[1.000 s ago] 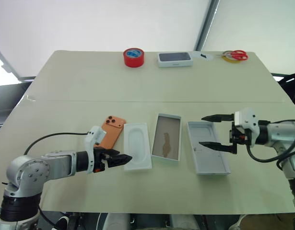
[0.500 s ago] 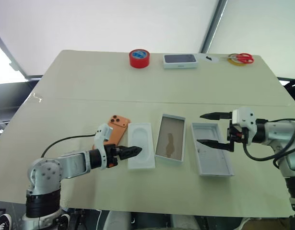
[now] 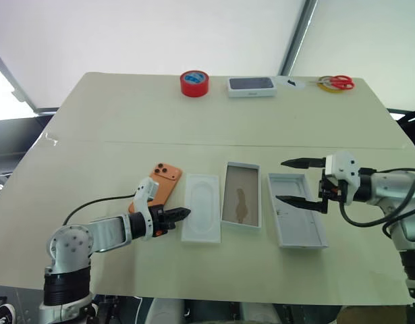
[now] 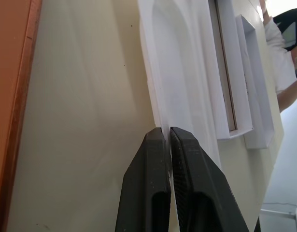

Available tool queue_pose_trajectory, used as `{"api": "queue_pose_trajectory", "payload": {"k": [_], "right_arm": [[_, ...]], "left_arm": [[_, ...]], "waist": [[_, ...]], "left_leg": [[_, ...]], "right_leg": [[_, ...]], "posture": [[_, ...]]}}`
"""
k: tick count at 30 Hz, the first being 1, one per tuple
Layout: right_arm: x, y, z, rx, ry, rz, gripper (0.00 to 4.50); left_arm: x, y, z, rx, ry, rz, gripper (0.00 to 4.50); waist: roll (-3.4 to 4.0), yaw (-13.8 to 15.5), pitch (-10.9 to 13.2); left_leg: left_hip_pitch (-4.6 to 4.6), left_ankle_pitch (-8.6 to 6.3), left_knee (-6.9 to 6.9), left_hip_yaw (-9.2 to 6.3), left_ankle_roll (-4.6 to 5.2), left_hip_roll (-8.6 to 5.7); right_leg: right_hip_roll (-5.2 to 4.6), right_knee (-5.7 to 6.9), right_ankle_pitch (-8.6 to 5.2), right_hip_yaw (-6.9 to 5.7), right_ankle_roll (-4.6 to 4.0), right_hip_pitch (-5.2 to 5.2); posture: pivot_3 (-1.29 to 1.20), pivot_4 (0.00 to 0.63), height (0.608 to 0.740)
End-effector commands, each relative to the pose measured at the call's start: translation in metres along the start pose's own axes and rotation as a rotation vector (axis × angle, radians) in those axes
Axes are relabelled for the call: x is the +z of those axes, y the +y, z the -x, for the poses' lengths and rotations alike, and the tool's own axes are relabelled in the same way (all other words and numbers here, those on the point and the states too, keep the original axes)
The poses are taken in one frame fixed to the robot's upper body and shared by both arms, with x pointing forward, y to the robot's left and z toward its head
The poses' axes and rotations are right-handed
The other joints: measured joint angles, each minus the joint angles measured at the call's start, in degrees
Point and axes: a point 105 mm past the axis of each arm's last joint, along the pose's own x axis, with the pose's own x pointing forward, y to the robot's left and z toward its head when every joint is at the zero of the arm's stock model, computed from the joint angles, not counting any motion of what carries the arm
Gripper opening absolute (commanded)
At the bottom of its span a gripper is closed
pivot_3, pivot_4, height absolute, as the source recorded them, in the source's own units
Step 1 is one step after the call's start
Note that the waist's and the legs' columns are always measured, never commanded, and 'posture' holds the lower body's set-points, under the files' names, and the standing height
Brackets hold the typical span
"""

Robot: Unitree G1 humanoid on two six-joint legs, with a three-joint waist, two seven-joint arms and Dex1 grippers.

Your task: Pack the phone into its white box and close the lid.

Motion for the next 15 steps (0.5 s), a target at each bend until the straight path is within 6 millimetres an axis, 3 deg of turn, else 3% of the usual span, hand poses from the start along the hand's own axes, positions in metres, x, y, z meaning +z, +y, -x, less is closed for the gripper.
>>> {"api": "queue_pose_trajectory", "payload": {"k": [1, 4, 8, 10, 15], "right_arm": [[0.014, 0.006, -0.007, 0.029, -0.055, 0.020, 4.50], [0.019, 0.022, -0.017, 0.097, -0.076, 0.001, 4.50], [0.005, 0.063, -0.052, 0.194, -0.007, -0.033, 4.50], [-0.007, 0.070, -0.058, 0.196, 0.053, 0.001, 4.50], [-0.008, 0.075, -0.068, 0.215, 0.059, -0.005, 4.50]], "left_arm": [[-0.002, -0.001, 0.005, -0.020, 0.008, 0.019, 0.15], [0.008, 0.002, 0.012, 0.003, -0.019, 0.001, 0.15], [0.038, -0.007, 0.022, -0.066, -0.113, -0.002, 0.15], [0.039, -0.012, 0.021, -0.074, -0.110, -0.031, 0.15], [0.040, -0.021, 0.020, -0.118, -0.131, -0.056, 0.15]], "waist": [[0.00, -0.10, 0.00], [-0.02, -0.16, 0.02], [-0.13, -0.07, 0.08], [-0.12, 0.01, 0.08], [-0.15, -0.14, 0.10]], "left_leg": [[0.00, 0.00, -0.01, 0.00, 0.00, 0.00], [-0.01, 0.00, -0.03, 0.00, 0.00, 0.01], [-0.02, -0.01, -0.08, -0.03, -0.01, 0.04], [-0.07, -0.01, -0.07, -0.02, -0.02, 0.02], [-0.14, -0.04, -0.07, 0.03, 0.03, -0.12]], "right_leg": [[0.00, -0.01, 0.00, 0.00, 0.00, 0.00], [0.00, -0.02, 0.00, 0.00, 0.00, -0.02], [0.00, -0.03, 0.00, 0.00, -0.01, -0.07], [-0.04, -0.03, -0.01, 0.00, -0.01, -0.11], [-0.18, -0.13, 0.00, 0.00, -0.01, -0.14]], "posture": [[0.00, 0.150, 0.730], [0.00, 0.150, 0.730], [0.00, 0.150, 0.730], [0.00, 0.150, 0.730], [0.00, 0.150, 0.730]]}}
